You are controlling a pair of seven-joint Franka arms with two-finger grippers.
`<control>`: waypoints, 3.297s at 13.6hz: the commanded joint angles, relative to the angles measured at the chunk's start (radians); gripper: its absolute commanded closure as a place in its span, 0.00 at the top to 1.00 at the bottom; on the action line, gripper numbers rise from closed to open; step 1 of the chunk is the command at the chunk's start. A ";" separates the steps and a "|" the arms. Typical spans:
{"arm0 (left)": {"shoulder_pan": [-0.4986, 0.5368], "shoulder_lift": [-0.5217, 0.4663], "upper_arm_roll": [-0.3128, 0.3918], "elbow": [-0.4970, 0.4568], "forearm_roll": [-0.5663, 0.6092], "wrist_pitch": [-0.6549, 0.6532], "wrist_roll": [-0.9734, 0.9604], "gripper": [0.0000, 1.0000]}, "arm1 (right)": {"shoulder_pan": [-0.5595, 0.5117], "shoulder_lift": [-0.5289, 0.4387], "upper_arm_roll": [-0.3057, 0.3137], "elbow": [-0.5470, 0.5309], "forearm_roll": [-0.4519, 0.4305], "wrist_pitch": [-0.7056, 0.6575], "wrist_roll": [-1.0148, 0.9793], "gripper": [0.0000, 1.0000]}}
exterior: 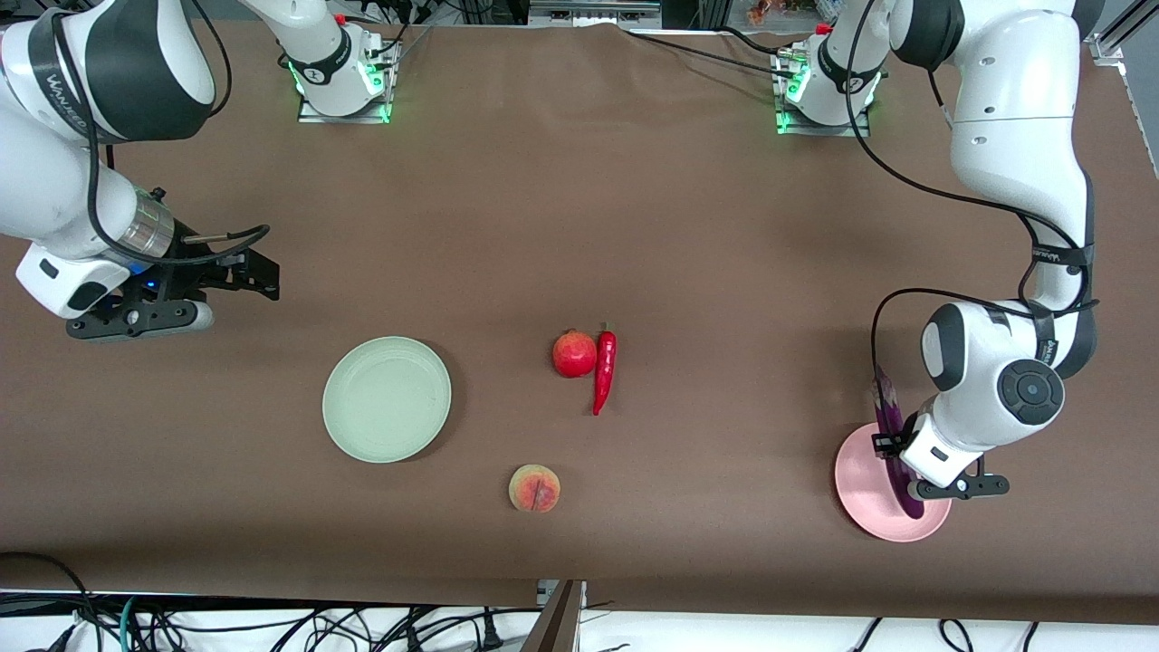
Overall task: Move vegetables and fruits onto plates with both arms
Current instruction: 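Carry the eggplant with the left gripper over the pink plate, then lower the eggplant onto the pink plate while the right gripper reaches the apple, then grasp the red apple with the right gripper while the left gripper withdraws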
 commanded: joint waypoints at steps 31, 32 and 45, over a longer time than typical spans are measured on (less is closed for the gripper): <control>-0.065 0.015 -0.156 0.077 -0.097 0.003 -0.031 1.00 | 0.577 0.634 -0.028 0.094 0.016 0.877 0.971 1.00; -0.073 0.015 -0.156 0.077 -0.097 0.003 -0.049 1.00 | 0.586 0.640 -0.044 0.094 0.014 0.886 0.974 1.00; -0.335 0.016 -0.166 0.048 -0.097 -0.002 -0.328 1.00 | 0.471 0.550 -0.180 0.136 -0.067 0.534 0.426 0.21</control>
